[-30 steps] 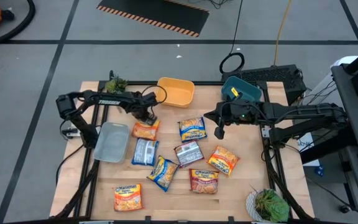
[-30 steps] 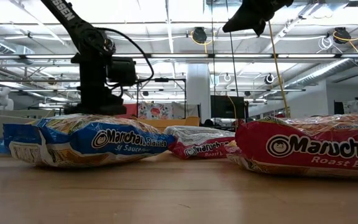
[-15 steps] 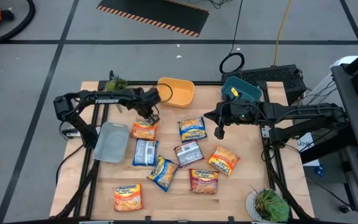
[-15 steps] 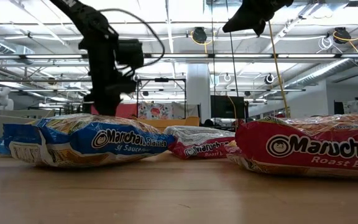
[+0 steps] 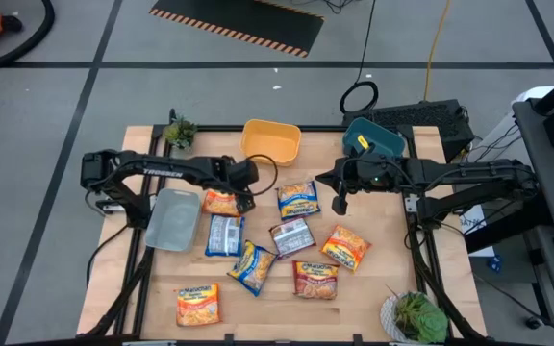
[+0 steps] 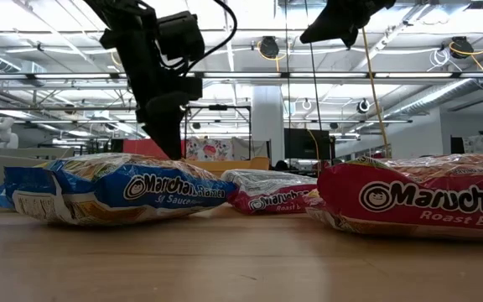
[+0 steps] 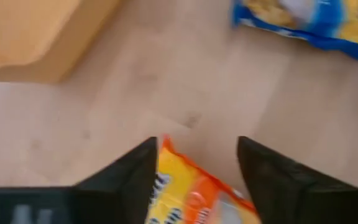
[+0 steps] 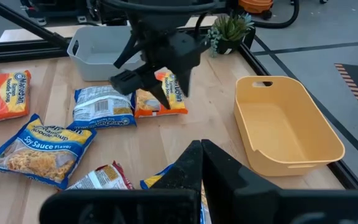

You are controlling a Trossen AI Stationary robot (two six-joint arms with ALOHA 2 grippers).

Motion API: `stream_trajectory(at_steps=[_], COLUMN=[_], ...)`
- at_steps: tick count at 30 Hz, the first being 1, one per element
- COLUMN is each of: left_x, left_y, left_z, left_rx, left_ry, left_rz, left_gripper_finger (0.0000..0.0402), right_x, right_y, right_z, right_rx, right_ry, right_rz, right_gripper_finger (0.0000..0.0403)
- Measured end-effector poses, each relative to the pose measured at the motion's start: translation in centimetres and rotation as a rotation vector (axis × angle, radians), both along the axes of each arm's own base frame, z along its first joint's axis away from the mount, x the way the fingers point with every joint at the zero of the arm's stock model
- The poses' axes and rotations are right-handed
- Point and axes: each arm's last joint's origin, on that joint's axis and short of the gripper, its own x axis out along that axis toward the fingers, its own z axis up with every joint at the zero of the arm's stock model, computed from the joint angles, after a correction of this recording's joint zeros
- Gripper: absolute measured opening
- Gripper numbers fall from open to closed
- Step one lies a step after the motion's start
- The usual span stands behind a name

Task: Sort Maruchan noodles
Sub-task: Put the top left orange bag into the yellow bin

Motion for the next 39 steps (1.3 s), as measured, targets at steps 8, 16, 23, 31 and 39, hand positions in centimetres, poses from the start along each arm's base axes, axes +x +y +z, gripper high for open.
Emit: stream_trajectory(at_steps=[8, 16, 23, 31, 39], left_x=[0.0, 0.6, 0.8, 0.8, 0.9], left_y=[0.2, 0.5, 1.8, 2.5, 2.6], left_z=[0.0, -2.4, -5.4, -6.1, -4.1], left_rx=[0.019, 0.007, -0.007, -0.088, -0.159], left_ry=[0.008, 0.100, 0.215, 0.218, 0.332], left_rz=[-0.006, -0.066, -0.041, -0.099, -0.083], left_gripper_finger=[0.0317, 0.0319, 0.0317, 0.0206, 0.0011], right_x=[0.0, 0.0, 0.0, 0.0, 0.2], right_y=[0.0, 0.0, 0.0, 0.0, 0.0], right_z=[0.0, 0.0, 0.1, 0.1, -0.2], right_rx=[0.001, 0.012, 0.023, 0.005, -0.023], right_ry=[-0.001, -0.008, -0.014, -0.009, -0.044], right_rz=[-0.001, -0.007, -0.012, -0.002, 0.011], right_gripper_finger=[0.0000, 0.0000, 0.0000, 0.0000, 0.0000])
